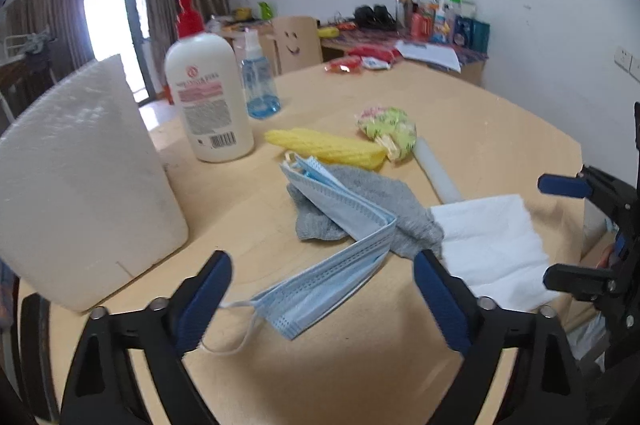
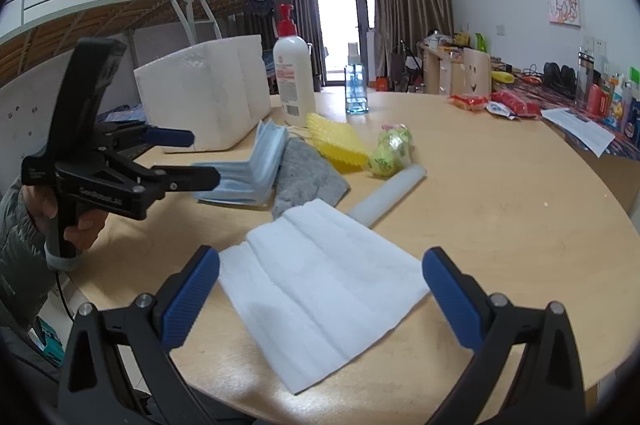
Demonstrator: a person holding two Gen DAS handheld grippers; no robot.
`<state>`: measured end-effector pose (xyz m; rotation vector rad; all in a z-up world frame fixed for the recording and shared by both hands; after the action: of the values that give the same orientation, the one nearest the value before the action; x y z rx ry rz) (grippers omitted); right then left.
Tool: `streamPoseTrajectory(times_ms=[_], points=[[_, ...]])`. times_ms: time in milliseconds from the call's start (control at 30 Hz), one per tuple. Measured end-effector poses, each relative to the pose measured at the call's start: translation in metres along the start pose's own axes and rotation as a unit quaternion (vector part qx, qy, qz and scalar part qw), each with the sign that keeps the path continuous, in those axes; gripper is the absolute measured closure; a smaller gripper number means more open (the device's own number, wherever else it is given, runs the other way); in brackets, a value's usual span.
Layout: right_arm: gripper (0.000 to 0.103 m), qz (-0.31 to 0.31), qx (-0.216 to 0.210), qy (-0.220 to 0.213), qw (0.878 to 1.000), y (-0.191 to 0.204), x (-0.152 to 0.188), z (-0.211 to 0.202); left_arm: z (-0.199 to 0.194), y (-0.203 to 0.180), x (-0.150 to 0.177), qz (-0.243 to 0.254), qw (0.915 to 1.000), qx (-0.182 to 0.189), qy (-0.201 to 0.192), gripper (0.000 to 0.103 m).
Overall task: Organize soft objects
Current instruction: 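Grasp the blue surgical mask with the left gripper while the right gripper approaches the white tissue, then lift the mask with the left gripper while the right gripper grasps the white tissue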
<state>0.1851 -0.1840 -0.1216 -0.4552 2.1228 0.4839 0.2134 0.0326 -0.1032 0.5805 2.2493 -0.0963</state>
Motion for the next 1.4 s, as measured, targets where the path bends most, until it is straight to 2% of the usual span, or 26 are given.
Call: streamPoseTrajectory(times_ms=[133,233,467,500,633,700,733,833,867,1067,1300,1367,1400], points=[[0.001,0.001,0.009,0.01,1.0,-0.003,0.001,0.005,0.009,0.0,0.002,0.01,0.9996,0.025,0.007,0.02],[0.001,-0.002,0.017,0.017,1.0,-0.004,0.002,0.007,0.011,-0.002,0.006,0.02,0.9979,0.058,0.019,0.024],[0.001,-0.002,0.021,0.02,1.0,-0.002,-0.001,0.012,0.026,0.004,0.013,0.01,0.9937,0.092,0.063,0.058],[0.001,-0.003,0.019,0.019,1.0,-0.001,-0.001,0.012,0.028,0.005,0.015,0.005,0.9932,0.094,0.07,0.059],[0.001,-0.01,0.02,0.019,1.0,0.003,-0.001,0.011,0.024,0.003,0.015,0.004,0.9925,0.103,0.066,0.06],[0.001,-0.01,0.018,0.02,1.0,0.004,0.0,0.011,0.024,0.0,0.016,0.012,0.9935,0.094,0.064,0.067],[0.001,-0.009,0.02,0.021,1.0,0.003,0.001,0.011,0.024,-0.001,0.016,0.014,0.9935,0.094,0.063,0.073],[0.001,-0.008,0.02,0.027,0.999,0.002,0.004,0.012,0.023,0.0,0.016,0.008,0.992,0.111,0.06,0.089],[0.001,-0.009,0.021,0.029,0.999,0.002,0.005,0.013,0.022,0.001,0.016,0.002,0.992,0.114,0.054,0.091],[0.001,-0.037,0.023,0.044,0.998,0.009,0.009,0.016,0.015,0.005,0.014,-0.005,0.993,0.113,0.032,0.095],[0.028,-0.088,0.024,0.08,0.993,0.027,0.025,0.023,0.004,0.01,0.009,-0.011,0.9943,0.106,-0.002,0.095],[0.037,-0.086,0.014,0.085,0.993,0.029,0.026,0.022,0.003,0.011,0.009,-0.011,0.9946,0.103,-0.005,0.095],[0.045,-0.084,0.007,0.09,0.992,0.03,0.026,0.022,0.003,0.01,0.009,-0.01,0.9947,0.103,-0.007,0.095]])
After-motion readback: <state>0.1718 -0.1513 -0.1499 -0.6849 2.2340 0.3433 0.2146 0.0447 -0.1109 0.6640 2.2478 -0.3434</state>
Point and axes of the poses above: each gripper's, at about its wrist camera, not at the fingertips, and z roughly the way its jaws point, y to its left, x to its underside, the point moved 3 cm from there along z, roughly the way its jaws point, and after that the axes turned 5 degrees about z, right-handed, at the moved point
